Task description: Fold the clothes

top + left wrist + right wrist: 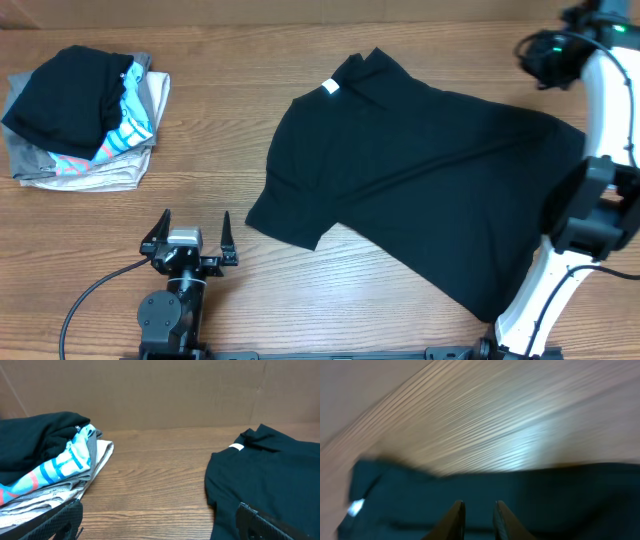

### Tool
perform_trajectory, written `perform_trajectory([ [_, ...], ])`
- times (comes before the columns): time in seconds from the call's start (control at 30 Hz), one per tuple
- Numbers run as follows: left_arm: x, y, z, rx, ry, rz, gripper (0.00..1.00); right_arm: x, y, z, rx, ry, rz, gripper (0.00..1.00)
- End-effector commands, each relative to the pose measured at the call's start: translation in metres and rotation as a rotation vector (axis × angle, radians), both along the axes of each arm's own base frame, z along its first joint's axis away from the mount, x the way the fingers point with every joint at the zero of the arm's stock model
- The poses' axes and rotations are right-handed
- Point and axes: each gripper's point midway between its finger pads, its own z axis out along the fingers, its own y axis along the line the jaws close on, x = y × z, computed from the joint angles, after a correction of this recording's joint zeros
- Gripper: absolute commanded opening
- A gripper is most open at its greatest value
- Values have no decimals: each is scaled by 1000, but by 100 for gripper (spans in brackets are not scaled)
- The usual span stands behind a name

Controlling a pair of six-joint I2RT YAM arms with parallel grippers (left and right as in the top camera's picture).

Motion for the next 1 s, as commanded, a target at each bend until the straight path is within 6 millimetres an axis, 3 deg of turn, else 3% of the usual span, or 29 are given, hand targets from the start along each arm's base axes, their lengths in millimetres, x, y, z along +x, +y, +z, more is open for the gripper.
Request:
perform_trajectory([
  [0.0, 0, -4, -1, 18, -5, -23, 100, 2, 85, 6, 40, -34, 236, 27],
  [0.03, 0, -4, -1, 18, -5, -23, 100, 3, 96, 5, 34, -39, 264, 34],
  [0.1, 0, -4, -1, 18, -5, -22, 100, 5, 125, 7, 24, -60, 322, 66],
  [0.17, 0, -4, -1, 18, -5, -23, 100, 8, 148, 10, 23, -88, 364, 66],
  [0.23, 0, -4, -1, 18, -5, -23, 100, 12, 173, 14, 19, -122, 407, 52],
  [0.33, 0, -4, -1, 18, -5, -23, 100, 19, 187, 8, -41, -142, 416, 25],
  [0.43, 0, -4, -1, 18, -5, -22, 100, 25, 202, -3, -60, -152, 436, 20],
  [0.6, 0, -4, -1, 18, -5, -23, 100, 29, 235, -34, -48, -139, 473, 22],
  [0.67, 0, -4, -1, 18, -5, -23, 100, 34, 241, -47, -55, -132, 451, 33],
  [0.8, 0, -4, -1, 18, -5, -23, 100, 52, 233, -67, -158, -158, 397, 47],
  [0.97, 0, -4, -1, 18, -5, -23, 100, 75, 221, -67, -225, -231, 340, 56],
])
